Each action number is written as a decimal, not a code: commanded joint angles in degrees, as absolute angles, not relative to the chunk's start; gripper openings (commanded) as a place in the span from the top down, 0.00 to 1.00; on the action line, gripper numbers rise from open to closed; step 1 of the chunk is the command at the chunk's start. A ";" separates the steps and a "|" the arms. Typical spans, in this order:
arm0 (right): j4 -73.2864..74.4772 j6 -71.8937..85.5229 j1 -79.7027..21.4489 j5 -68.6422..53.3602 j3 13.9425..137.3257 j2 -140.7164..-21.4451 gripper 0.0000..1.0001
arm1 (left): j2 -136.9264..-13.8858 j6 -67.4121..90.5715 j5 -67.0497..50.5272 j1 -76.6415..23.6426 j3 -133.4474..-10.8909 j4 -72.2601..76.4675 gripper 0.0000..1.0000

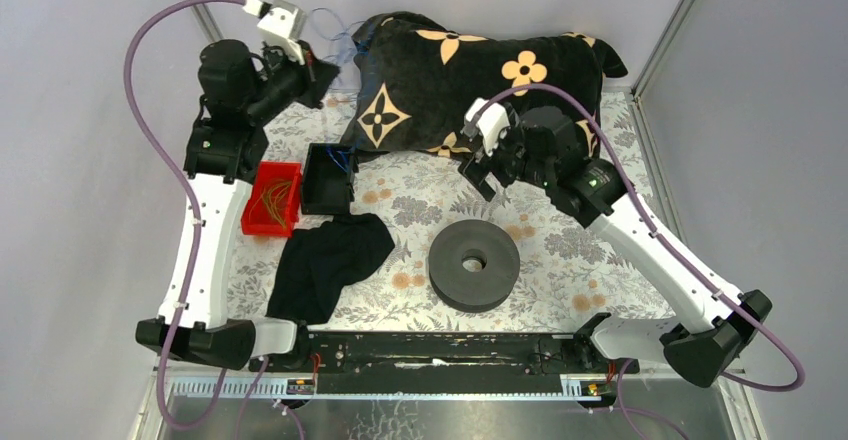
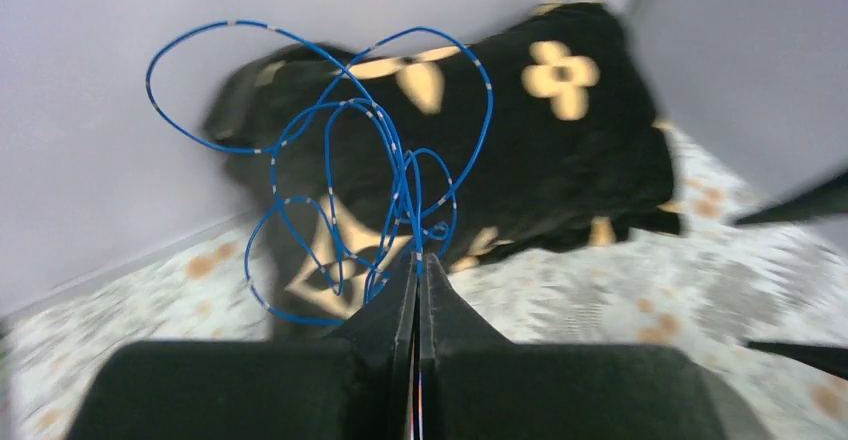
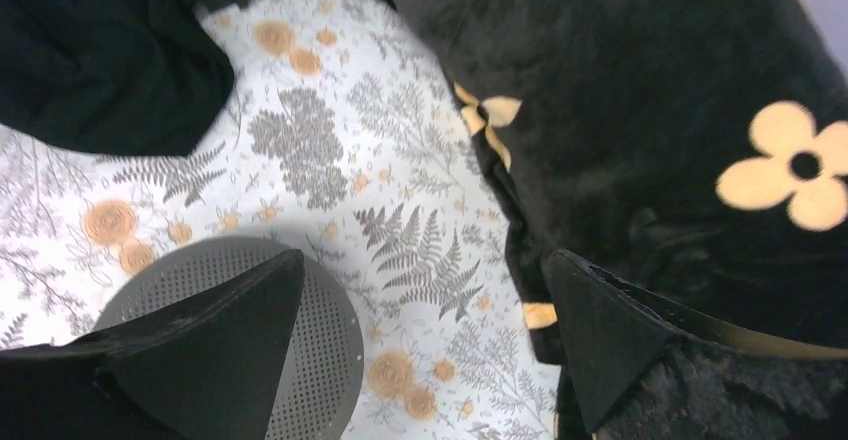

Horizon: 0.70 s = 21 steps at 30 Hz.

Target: Wrap the cables

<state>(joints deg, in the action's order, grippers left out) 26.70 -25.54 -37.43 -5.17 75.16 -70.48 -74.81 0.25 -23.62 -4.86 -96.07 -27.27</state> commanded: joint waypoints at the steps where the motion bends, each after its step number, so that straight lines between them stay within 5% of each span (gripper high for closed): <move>1: 30.23 -22.54 -37.09 -7.75 84.24 -71.92 0.01 | -76.81 6.47 -31.27 -11.73 -97.05 -27.45 1.00; 21: 22.28 -16.42 -34.54 -19.32 78.17 -75.95 0.05 | -80.73 16.29 -53.08 -23.24 -70.05 -1.87 1.00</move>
<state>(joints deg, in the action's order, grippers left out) 27.05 -18.17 -34.81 -15.66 77.65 -73.73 -80.84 12.25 -47.64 -22.24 -71.50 -11.40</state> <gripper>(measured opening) 0.962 0.011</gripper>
